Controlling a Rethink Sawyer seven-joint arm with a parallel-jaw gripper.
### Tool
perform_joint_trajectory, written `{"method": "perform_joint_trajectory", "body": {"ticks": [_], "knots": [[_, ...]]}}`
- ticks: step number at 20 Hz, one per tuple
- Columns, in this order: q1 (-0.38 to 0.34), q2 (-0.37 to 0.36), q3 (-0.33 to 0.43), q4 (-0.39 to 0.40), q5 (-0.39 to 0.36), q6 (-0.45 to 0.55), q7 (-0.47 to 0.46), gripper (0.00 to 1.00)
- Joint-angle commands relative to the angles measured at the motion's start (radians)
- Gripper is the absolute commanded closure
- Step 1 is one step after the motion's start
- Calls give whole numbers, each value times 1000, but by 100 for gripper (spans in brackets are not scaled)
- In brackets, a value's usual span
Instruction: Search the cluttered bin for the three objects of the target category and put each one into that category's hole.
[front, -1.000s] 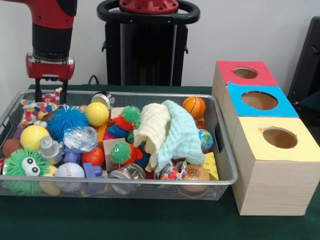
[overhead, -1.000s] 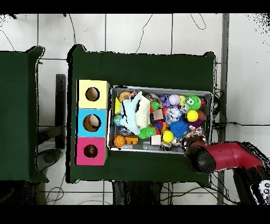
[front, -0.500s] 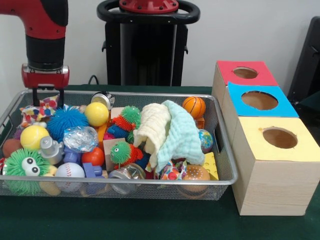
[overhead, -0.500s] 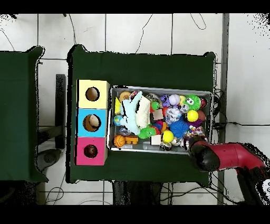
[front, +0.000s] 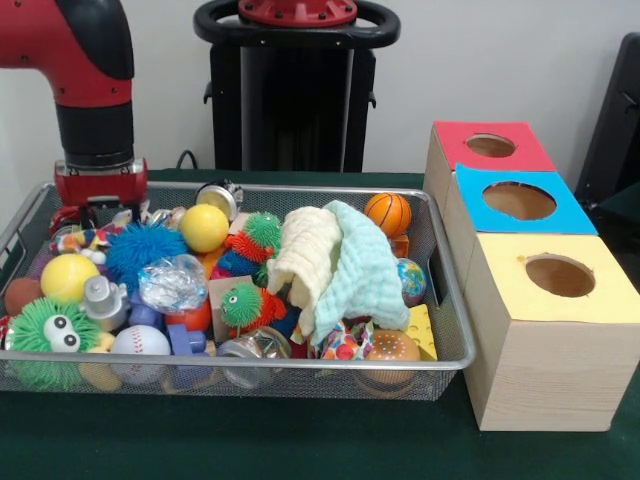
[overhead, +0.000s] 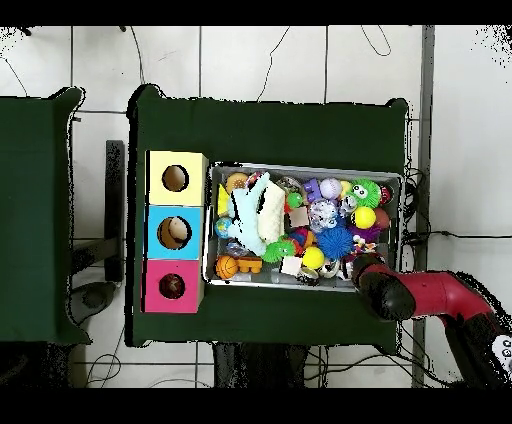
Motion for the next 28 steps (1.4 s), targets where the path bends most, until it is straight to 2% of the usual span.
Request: {"method": "perform_joint_trajectory", "body": {"ticks": [1,4,7,13,19,24,28], "knots": [[-75,207,148,-28,9,39,-341,0],[-146,250,248,28,61,46,-370,0],[-173,264,311,66,84,44,-364,0],[-141,219,332,120,83,6,-222,0],[-52,137,294,155,70,-79,-25,0],[65,65,205,155,55,-184,135,0],[158,17,133,153,73,-252,221,0]]}}
